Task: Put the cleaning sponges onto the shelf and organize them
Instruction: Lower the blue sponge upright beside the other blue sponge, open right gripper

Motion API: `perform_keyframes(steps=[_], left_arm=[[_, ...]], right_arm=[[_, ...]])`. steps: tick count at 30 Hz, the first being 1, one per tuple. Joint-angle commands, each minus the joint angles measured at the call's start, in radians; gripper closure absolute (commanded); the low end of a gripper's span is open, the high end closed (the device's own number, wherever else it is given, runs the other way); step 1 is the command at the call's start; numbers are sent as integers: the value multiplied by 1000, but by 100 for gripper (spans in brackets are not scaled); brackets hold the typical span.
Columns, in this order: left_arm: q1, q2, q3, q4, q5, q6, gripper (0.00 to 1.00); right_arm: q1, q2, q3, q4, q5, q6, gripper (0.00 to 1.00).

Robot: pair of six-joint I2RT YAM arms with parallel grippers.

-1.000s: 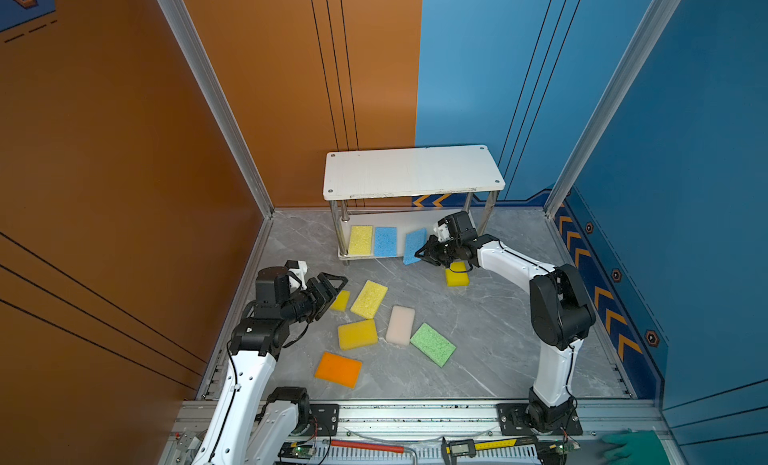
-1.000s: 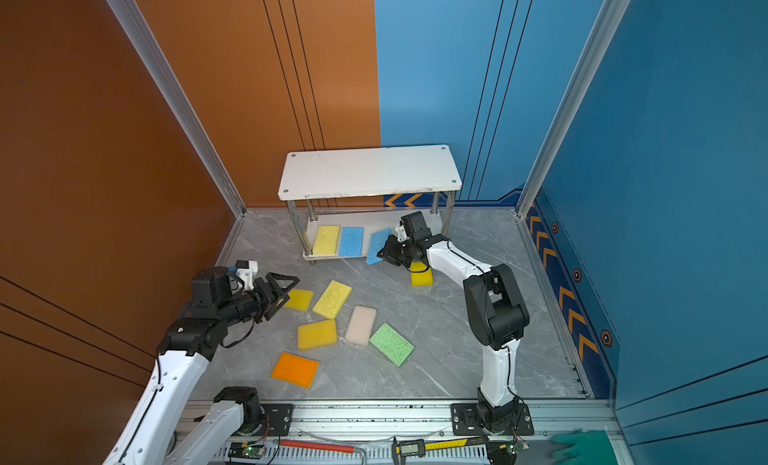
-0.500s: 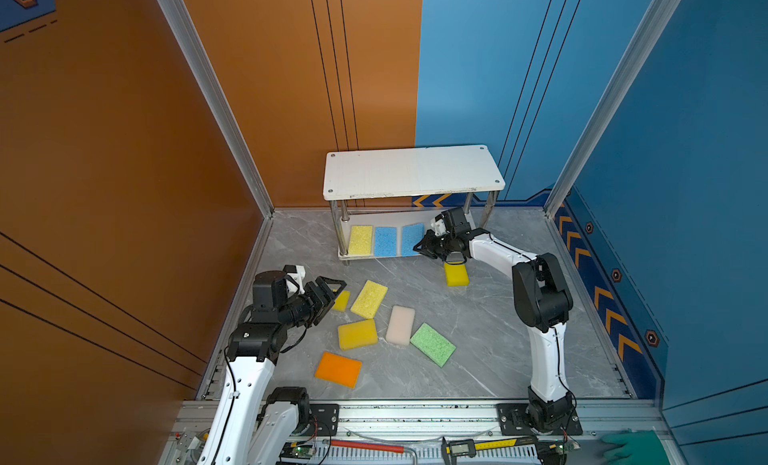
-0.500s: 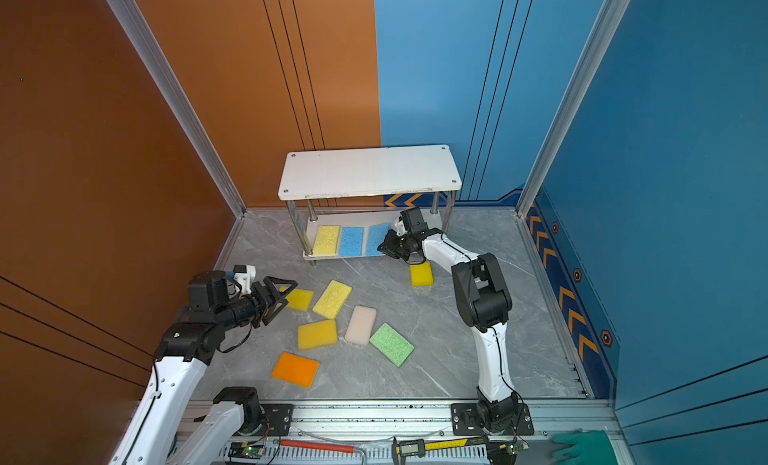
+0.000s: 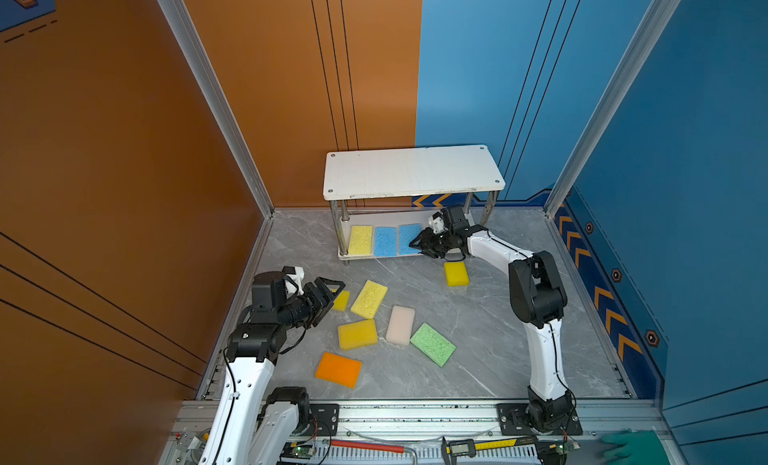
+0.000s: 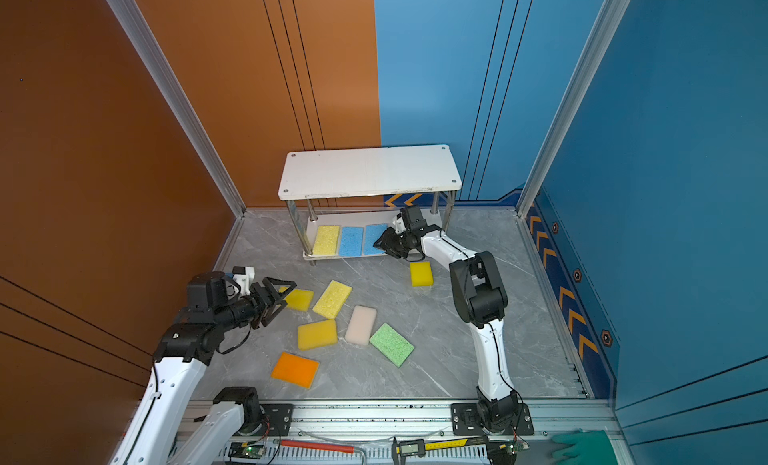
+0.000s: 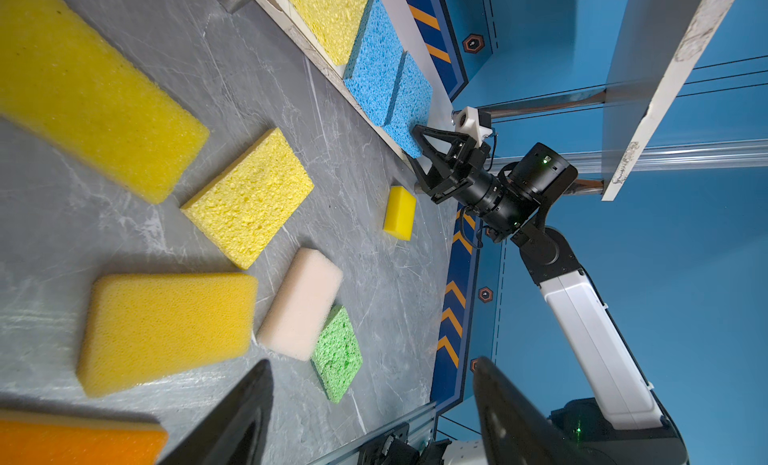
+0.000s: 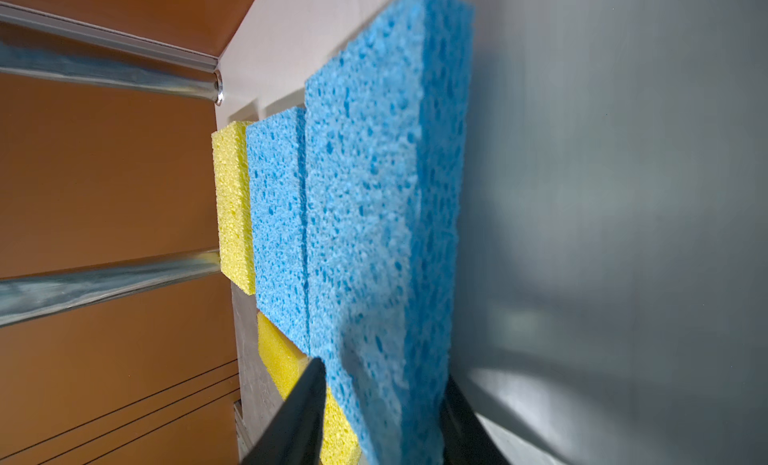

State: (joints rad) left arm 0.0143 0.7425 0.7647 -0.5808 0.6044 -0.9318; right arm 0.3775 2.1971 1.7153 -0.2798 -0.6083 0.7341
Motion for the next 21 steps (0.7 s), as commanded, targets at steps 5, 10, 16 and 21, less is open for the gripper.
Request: perform_keyframes(steps=[5, 10, 16, 21], left_arm=[[10, 5, -8, -19, 17, 12, 23], [16, 8, -10, -19, 25, 16, 24], [25, 8, -11, -19, 34, 18, 23], [32, 6, -16, -20, 38, 21, 23]], right_arm=[[1, 12, 50, -141, 83, -72, 48], [24, 39, 144, -272, 178, -165, 42], [46, 59, 189, -329, 252, -226, 28], [58, 68, 206, -331, 249, -238, 27]])
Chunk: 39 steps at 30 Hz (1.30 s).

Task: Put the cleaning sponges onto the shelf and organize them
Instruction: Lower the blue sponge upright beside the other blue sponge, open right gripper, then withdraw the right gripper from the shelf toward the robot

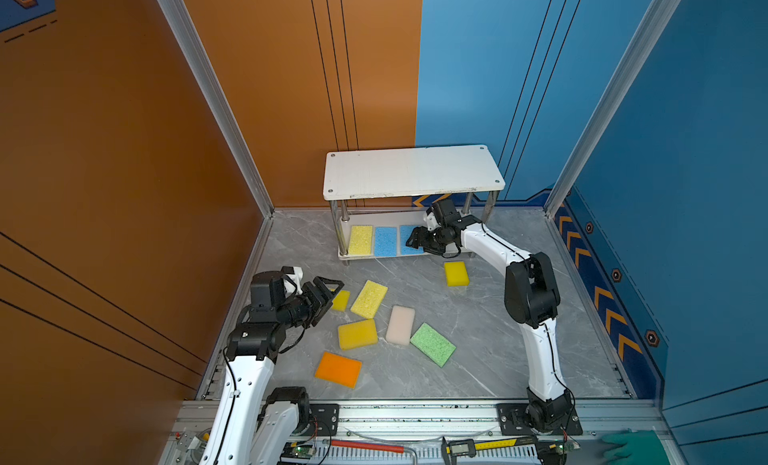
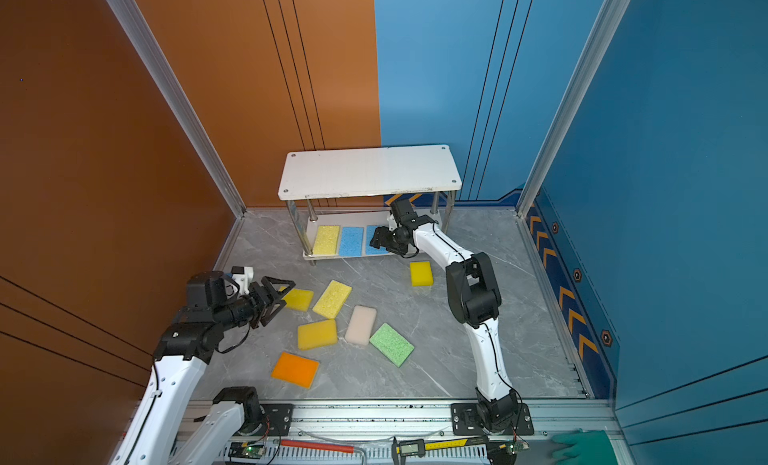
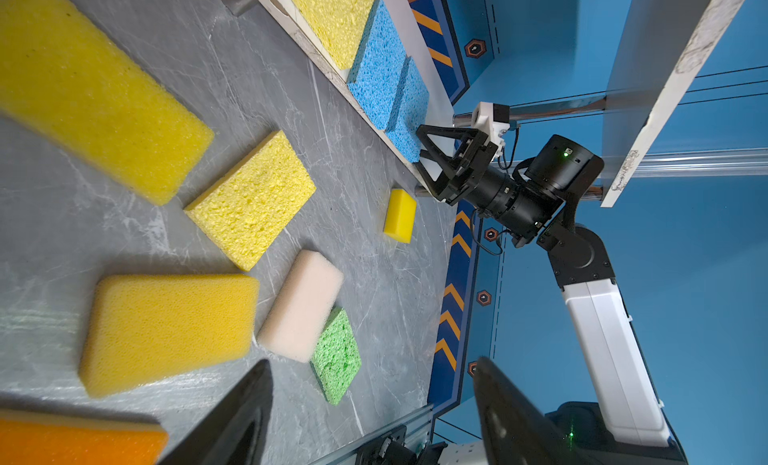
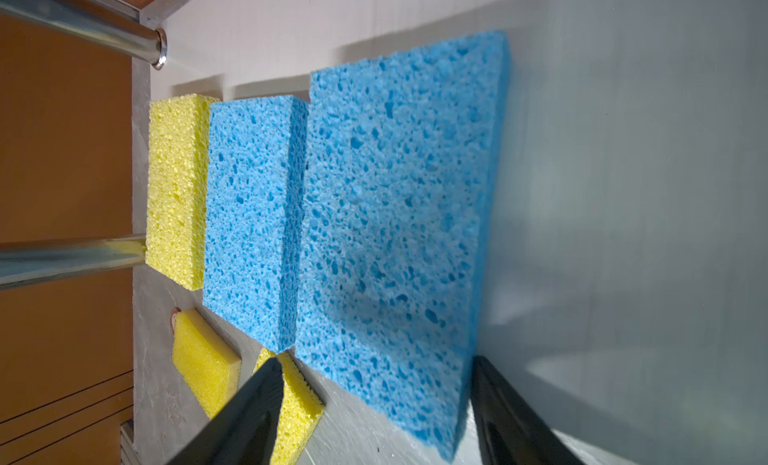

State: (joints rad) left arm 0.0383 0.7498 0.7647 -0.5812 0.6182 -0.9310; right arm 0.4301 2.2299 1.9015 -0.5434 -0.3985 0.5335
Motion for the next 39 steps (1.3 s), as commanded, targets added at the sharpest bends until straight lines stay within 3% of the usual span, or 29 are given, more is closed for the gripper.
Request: perform_keyframes(steps=[1, 20, 27, 31, 34, 37, 39], left_arm=[[10, 0, -16, -19, 25, 22, 23], [15, -15, -30, -19, 21, 18, 23], [15, -18, -31, -17, 11, 18, 23], [14, -24, -34, -15, 6, 18, 23], [15, -30, -39, -14, 8, 20, 23], [6, -35, -50, -14, 7, 28, 22], [-10, -33, -62, -13, 2, 30, 22]], right_arm=[[8, 37, 26, -71, 42, -39, 27], [63, -14, 37, -114, 234, -144, 25], [91, -186, -159, 50, 292, -141, 25], [105, -342, -337, 186, 276, -108, 26], [103, -439, -412, 158, 237, -96, 26], [71, -496, -467, 18, 107, -95, 26], [37, -513, -508, -113, -47, -122, 27]])
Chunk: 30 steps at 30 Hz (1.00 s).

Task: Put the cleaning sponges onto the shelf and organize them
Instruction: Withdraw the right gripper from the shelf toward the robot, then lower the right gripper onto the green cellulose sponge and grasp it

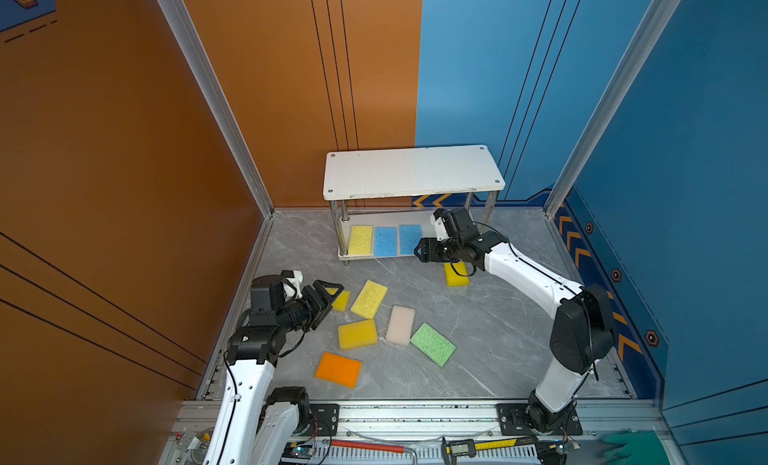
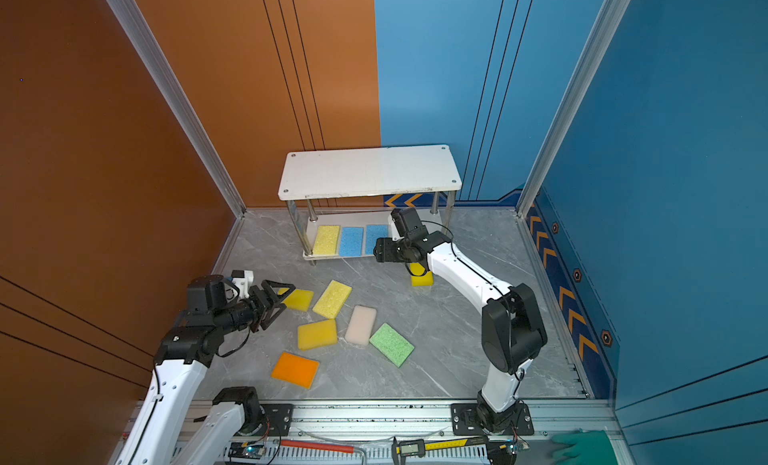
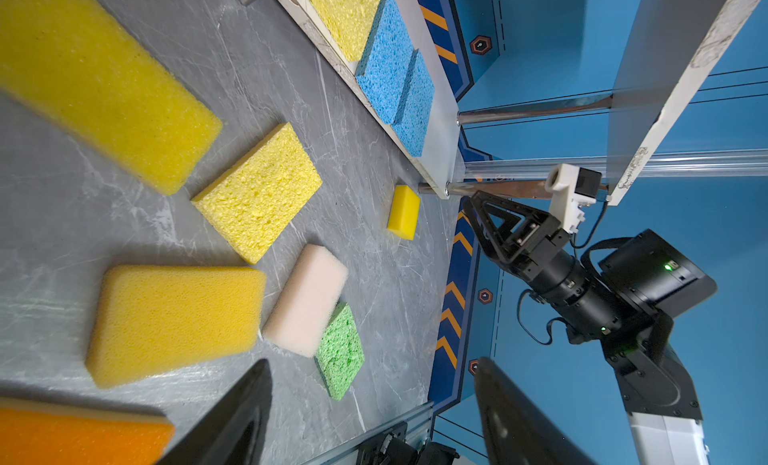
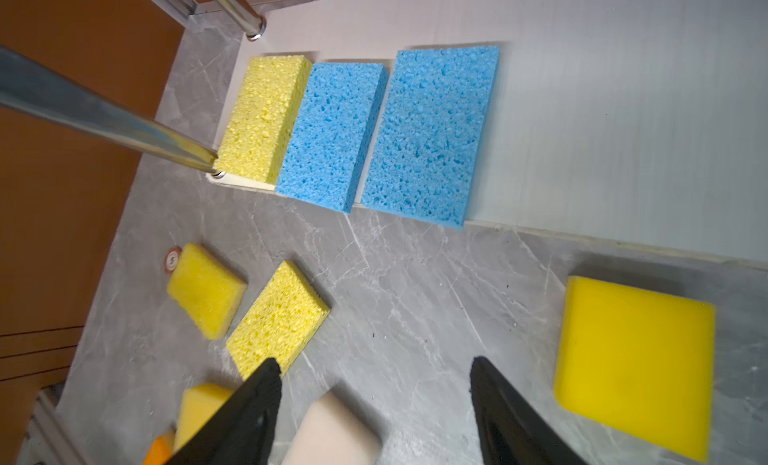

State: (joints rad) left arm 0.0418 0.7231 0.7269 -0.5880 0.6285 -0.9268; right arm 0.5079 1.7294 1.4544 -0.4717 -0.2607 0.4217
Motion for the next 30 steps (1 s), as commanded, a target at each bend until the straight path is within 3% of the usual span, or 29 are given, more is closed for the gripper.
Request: perform_keyframes(steps=[1, 3, 7, 16, 21, 30], left_arm=[[-23, -5, -30, -6, -13, 27, 22], [-57, 8, -42, 5, -21, 29, 22], [-147, 36, -69, 59, -61, 15, 22], [-291, 117, -96, 214, -103, -46, 22], [-292, 90, -103, 212, -105, -49, 22], [-257, 23, -156, 209, -94, -84, 22]], right_arm=[[-50, -24, -85, -229, -240, -38, 27], [-55, -50, -123, -385, -313, -139, 27], [-25, -89, -210, -582, -315, -290, 28], [134, -80, -317, -524, -135, -281, 29], [151, -58, -321, -475, -56, -280, 31], [187, 36, -289, -434, -42, -286, 35]])
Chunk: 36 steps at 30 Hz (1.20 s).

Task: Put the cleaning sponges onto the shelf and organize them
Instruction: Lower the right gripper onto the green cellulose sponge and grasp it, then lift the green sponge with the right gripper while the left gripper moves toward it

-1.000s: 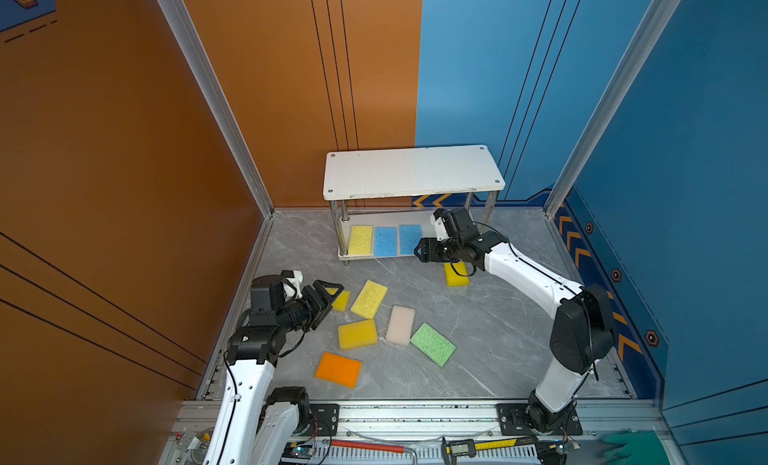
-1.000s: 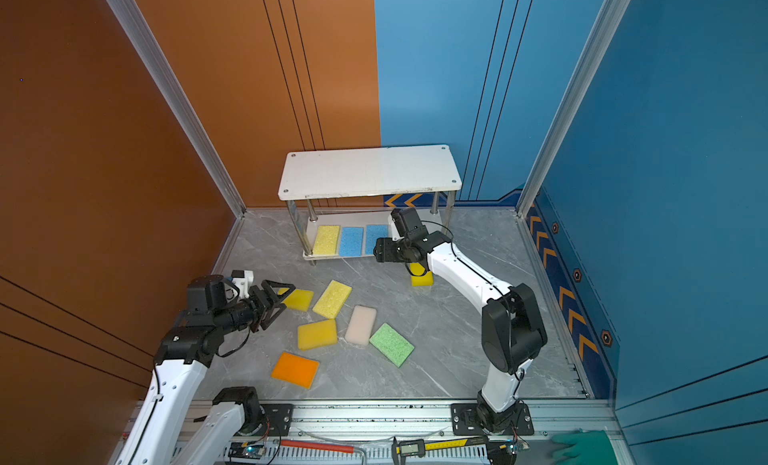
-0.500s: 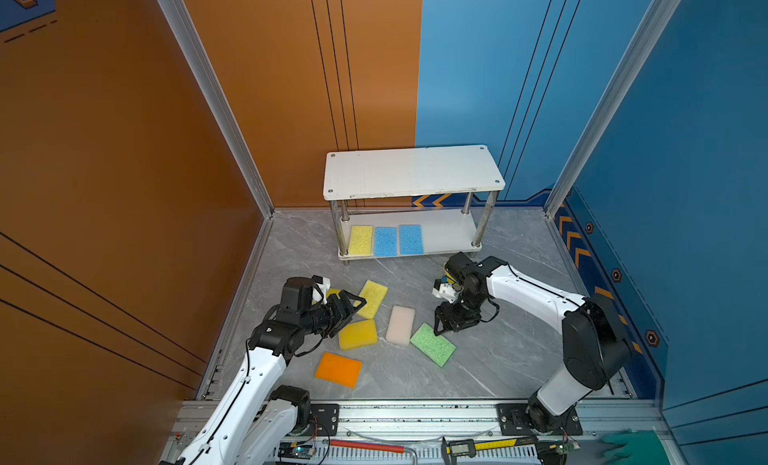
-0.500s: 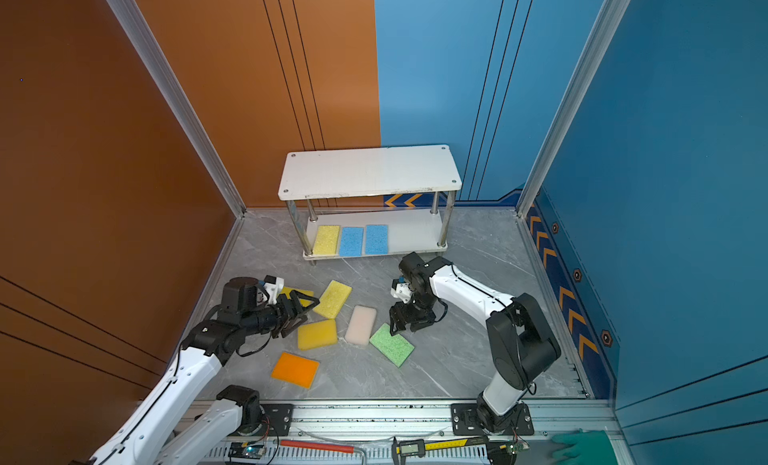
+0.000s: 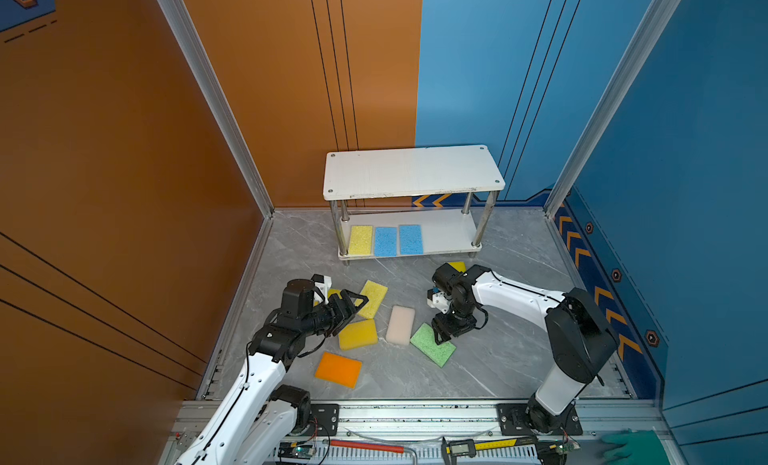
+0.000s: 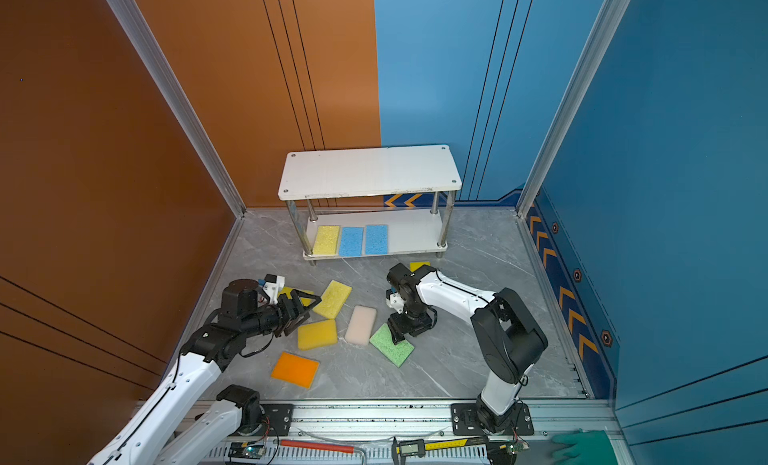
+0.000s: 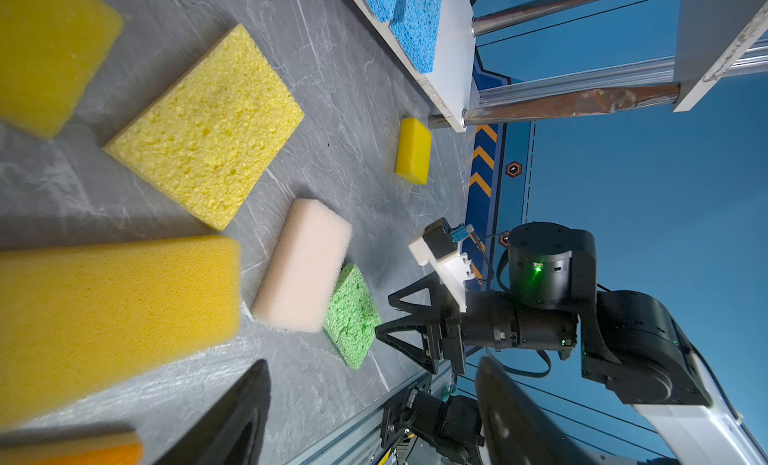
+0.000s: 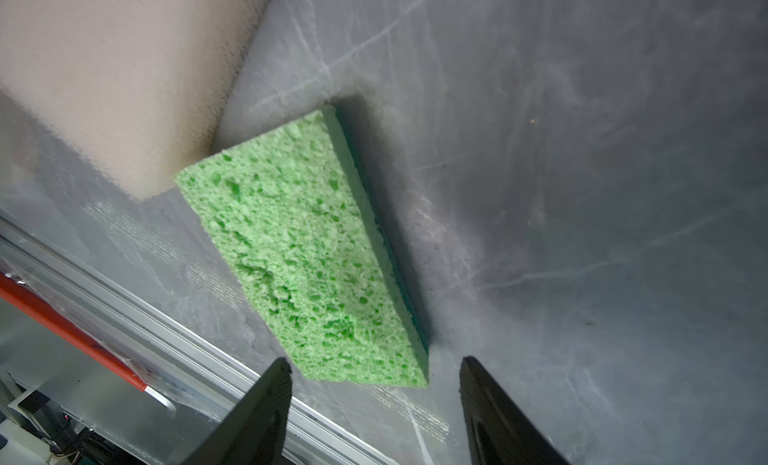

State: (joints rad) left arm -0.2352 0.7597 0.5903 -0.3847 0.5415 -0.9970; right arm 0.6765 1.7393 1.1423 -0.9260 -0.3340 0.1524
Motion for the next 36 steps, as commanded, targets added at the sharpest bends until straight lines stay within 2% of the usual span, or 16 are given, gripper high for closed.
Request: perform_keyframes(steps=[1, 3, 11, 14, 17, 24, 30, 36], left_arm=[[27, -15, -20, 3, -1, -14, 22], [48, -16, -15, 0, 13, -12, 22], [102, -27, -10, -6, 49, -14, 22], [114, -38, -15, -14, 56, -13, 22], [121, -46, -20, -19, 58, -14, 22], [123, -45, -18, -17, 61, -14, 22], [86, -30, 0, -17, 63, 2, 21], [-30, 26, 12, 52, 23, -2, 21]], right_arm=[[18, 34, 25, 24, 35, -16, 35], [49, 51, 29, 32, 36, -14, 35], [47, 80, 37, 51, 47, -13, 42], [39, 77, 29, 53, 47, -16, 53], [32, 67, 13, 60, 48, -16, 72], [33, 7, -19, 62, 42, -3, 83], [-47, -137, -63, 62, -18, 49, 88], [-101, -240, -73, 96, -96, 137, 90]])
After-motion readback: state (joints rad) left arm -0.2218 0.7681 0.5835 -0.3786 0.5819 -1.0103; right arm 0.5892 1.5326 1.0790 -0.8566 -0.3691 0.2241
